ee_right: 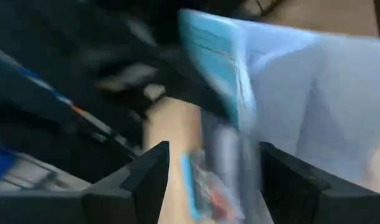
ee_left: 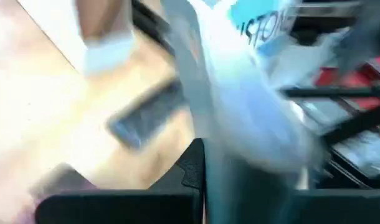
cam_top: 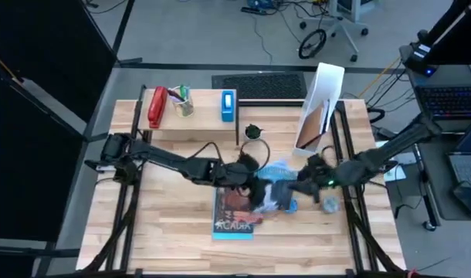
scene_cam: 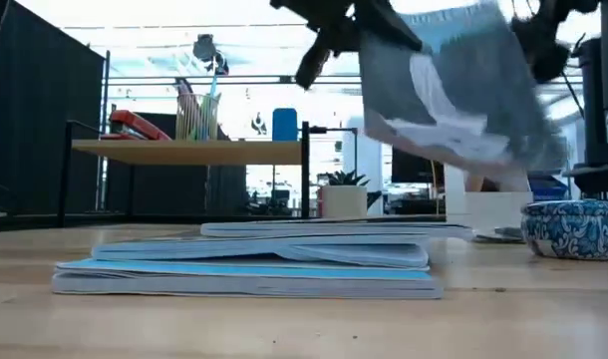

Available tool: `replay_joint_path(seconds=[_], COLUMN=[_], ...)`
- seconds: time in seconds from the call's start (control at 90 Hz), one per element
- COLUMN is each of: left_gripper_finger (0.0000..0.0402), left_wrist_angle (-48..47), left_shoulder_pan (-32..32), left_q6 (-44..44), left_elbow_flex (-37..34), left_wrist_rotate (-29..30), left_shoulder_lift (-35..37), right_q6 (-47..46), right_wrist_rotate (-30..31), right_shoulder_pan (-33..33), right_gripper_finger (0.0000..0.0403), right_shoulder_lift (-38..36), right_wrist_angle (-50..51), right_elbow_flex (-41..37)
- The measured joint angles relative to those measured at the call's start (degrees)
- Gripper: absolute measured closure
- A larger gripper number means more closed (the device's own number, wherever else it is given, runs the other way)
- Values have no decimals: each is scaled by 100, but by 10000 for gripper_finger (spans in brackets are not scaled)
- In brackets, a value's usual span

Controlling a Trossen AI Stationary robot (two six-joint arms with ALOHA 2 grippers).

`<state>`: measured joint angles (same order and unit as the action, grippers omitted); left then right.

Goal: Stock shelves
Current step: Put the blue book into the white book shelf

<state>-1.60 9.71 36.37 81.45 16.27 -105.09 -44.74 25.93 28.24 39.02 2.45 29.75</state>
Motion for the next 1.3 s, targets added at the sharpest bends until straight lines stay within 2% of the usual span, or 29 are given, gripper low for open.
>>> replay_joint_path(seconds=[0.067,0.256,0.556,0.711,0.956,1.111,1.3], left_gripper_finger=[397,397,397,397,397,397,397], left_wrist_angle=[-9,-39,597,1022,1546,1669,1757], left_shoulder_pan=[-57,-339,-880,-1047,-1217,-1204,-1225], left_q6=[-230,-775,-1826,-2738,-3733,-4299,-4417], left_elbow_flex=[168,742,1253,1497,2242,2838,3596], left_wrist_rotate=[205,293,415,797,835,778,881], left_shoulder_lift=[6,-1,-19,-123,-637,-1261,-1861], right_q6=[425,1699,3356,3987,4313,4316,4259], right_wrist_rotate=[37,334,862,1121,2051,2089,2065], right_shoulder_pan=[-9,-6,-1,-1,-3,-6,-7], right_gripper_finger=[195,195,195,195,195,195,195], right_shoulder_lift=[-347,-929,-1016,-1011,-1011,-1013,-1016], right_wrist_angle=[-192,-526,-481,-445,-431,-634,-1243], right_elbow_flex=[73,519,1471,1707,1734,1734,1732])
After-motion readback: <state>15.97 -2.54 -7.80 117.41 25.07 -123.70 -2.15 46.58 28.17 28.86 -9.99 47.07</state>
